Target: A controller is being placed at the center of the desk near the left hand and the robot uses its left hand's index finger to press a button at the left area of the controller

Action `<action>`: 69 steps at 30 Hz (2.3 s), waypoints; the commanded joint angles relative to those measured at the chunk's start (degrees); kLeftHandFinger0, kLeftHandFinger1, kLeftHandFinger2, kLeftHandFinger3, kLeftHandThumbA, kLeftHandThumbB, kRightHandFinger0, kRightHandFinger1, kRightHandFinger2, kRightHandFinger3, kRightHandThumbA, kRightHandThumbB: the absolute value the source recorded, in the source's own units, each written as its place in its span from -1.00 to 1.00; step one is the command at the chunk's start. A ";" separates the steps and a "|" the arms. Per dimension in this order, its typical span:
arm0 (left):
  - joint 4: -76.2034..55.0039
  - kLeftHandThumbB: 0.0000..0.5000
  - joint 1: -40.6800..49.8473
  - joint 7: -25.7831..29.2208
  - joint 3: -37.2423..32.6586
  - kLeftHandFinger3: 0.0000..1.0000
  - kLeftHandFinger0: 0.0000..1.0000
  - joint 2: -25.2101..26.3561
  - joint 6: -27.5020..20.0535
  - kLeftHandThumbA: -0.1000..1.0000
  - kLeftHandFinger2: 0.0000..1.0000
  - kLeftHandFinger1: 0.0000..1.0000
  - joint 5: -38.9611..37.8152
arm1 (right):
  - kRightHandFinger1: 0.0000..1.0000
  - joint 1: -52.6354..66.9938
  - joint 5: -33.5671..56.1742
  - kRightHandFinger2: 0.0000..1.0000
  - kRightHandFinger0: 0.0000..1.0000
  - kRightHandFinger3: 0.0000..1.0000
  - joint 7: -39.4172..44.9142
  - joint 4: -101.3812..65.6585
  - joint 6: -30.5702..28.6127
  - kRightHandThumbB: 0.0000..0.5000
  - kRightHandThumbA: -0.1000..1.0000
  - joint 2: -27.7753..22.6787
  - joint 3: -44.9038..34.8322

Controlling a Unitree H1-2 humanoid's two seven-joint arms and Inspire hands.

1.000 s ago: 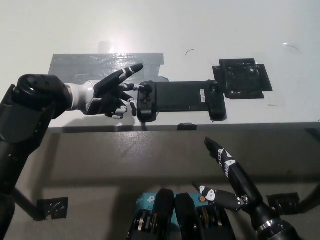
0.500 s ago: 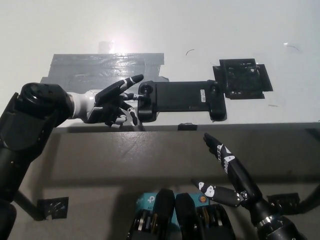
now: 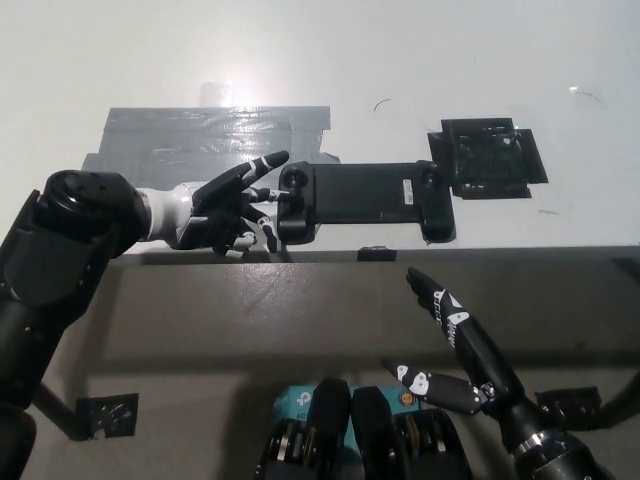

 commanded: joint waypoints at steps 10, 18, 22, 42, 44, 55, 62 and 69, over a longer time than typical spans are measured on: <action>0.57 0.72 3.85 1.41 1.00 1.00 -1.00 0.27 0.90 1.00 -0.31 -1.00 1.37 | 1.00 -0.79 0.85 1.00 1.00 1.00 1.20 -0.41 -2.39 -0.01 0.47 0.17 0.11; 3.27 0.90 5.96 1.33 1.90 1.00 -1.00 1.16 -1.35 1.00 -0.06 -0.78 1.13 | 1.00 -0.37 0.56 1.00 1.00 1.00 1.16 -0.68 -2.07 -0.06 0.45 0.19 0.17; 3.26 0.90 6.16 1.23 1.83 1.00 -1.00 1.06 -1.50 1.00 -0.05 -0.77 0.98 | 1.00 -0.34 0.58 1.00 1.00 1.00 1.18 -0.51 -2.24 -0.09 0.43 0.20 0.19; -0.10 0.96 7.85 1.65 1.13 1.00 -1.00 0.59 -0.83 1.00 -0.38 -1.00 0.49 | 1.00 0.40 1.09 1.00 1.00 1.00 1.60 -0.21 -2.34 -0.03 0.41 0.24 0.35; -3.50 0.92 8.02 0.96 2.28 1.00 -1.00 1.13 0.28 1.00 -0.32 -1.00 -1.16 | 1.00 0.37 0.86 1.00 1.00 1.00 1.60 -0.30 -2.49 -0.03 0.41 0.04 0.35; -33.64 0.57 8.67 7.78 5.96 1.00 -1.00 8.60 0.90 1.00 -0.13 -0.83 -24.73 | 1.00 0.40 0.87 1.00 1.00 1.00 1.83 0.09 -2.26 -0.05 0.41 0.21 0.44; -49.62 0.55 16.56 16.73 13.01 1.00 -0.88 7.31 0.90 1.00 -0.40 -0.82 -22.71 | 1.00 0.53 1.35 1.00 1.00 1.00 2.48 -0.27 -1.20 -0.03 0.39 0.02 0.58; -57.71 0.17 40.79 23.75 14.62 1.00 1.00 -4.80 -13.40 1.00 1.00 1.00 -3.78 | 1.00 1.12 1.53 1.00 1.00 1.00 2.65 -0.52 -1.52 -0.04 0.40 -0.16 0.31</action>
